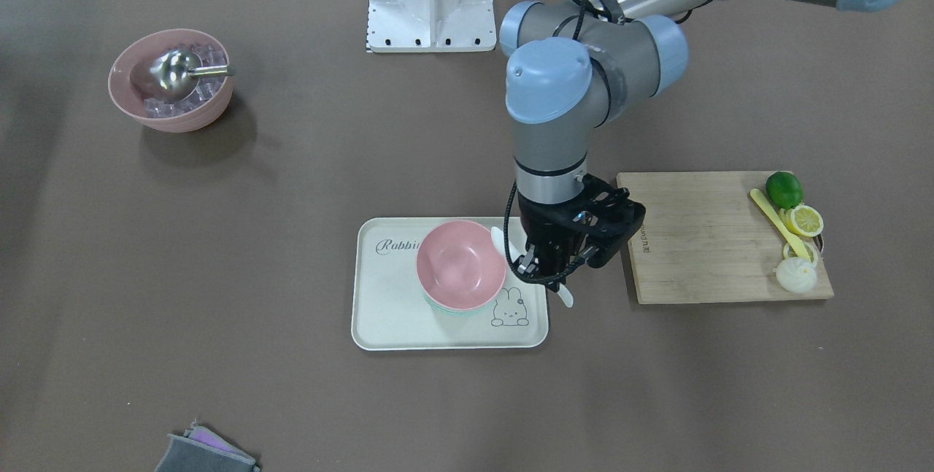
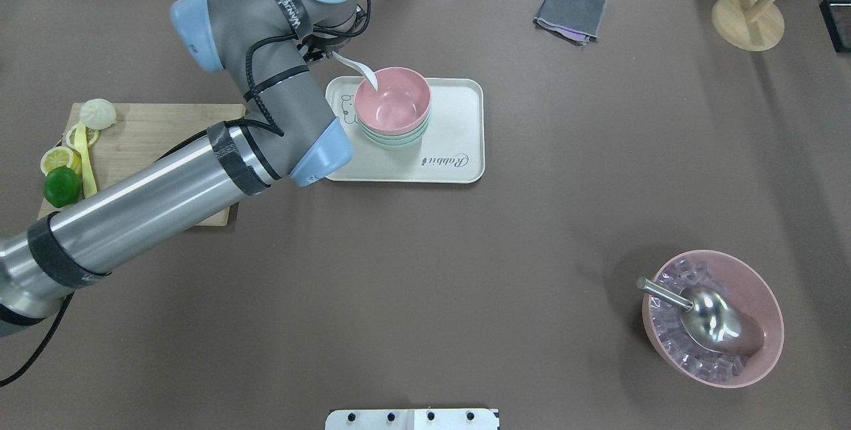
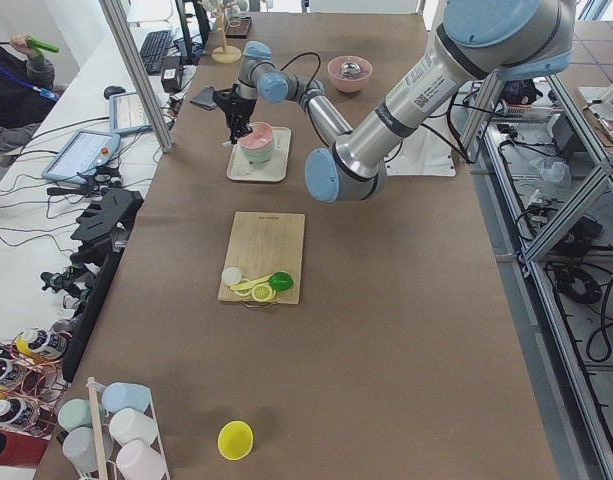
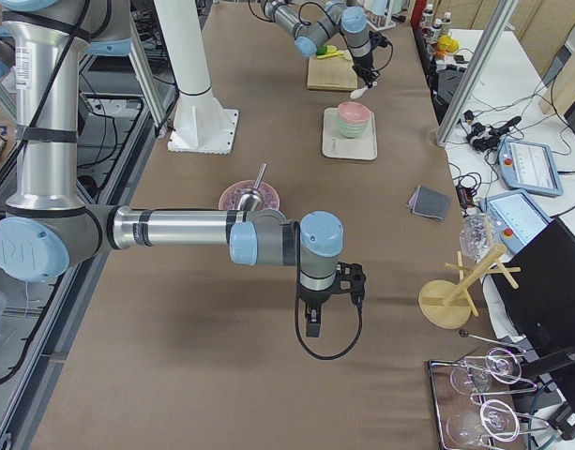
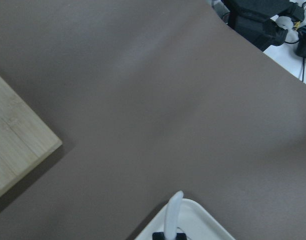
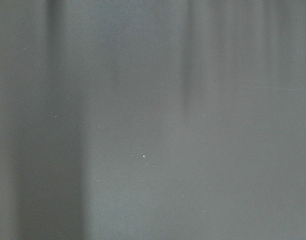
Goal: Stack pink bowl on green and place spoon
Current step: 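Carry the white spoon with the left gripper over the pink bowl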
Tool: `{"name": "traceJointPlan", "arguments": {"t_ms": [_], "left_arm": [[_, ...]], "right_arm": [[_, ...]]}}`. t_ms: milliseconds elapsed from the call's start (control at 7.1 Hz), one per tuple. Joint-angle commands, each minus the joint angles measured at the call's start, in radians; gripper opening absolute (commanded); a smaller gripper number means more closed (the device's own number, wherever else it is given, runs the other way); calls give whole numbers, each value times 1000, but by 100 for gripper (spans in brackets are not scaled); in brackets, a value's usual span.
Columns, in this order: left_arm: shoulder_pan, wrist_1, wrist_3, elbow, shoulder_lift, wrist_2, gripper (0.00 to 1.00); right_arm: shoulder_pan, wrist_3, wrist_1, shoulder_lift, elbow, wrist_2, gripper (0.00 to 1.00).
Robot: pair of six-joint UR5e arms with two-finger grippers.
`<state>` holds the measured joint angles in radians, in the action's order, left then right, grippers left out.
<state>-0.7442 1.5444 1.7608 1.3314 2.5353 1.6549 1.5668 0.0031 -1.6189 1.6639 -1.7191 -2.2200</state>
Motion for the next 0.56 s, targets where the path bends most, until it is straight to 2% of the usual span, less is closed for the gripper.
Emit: {"name": "traceJointPlan", "arguments": {"t_ms": [0, 423], "left_arm": [[49, 5, -7, -40, 23, -51, 0], [85, 5, -6, -34, 20, -56, 0]], "right_arm": [[-1, 0, -21, 4, -11, -1, 100], [-1, 2, -18, 5, -11, -1, 100]]}}
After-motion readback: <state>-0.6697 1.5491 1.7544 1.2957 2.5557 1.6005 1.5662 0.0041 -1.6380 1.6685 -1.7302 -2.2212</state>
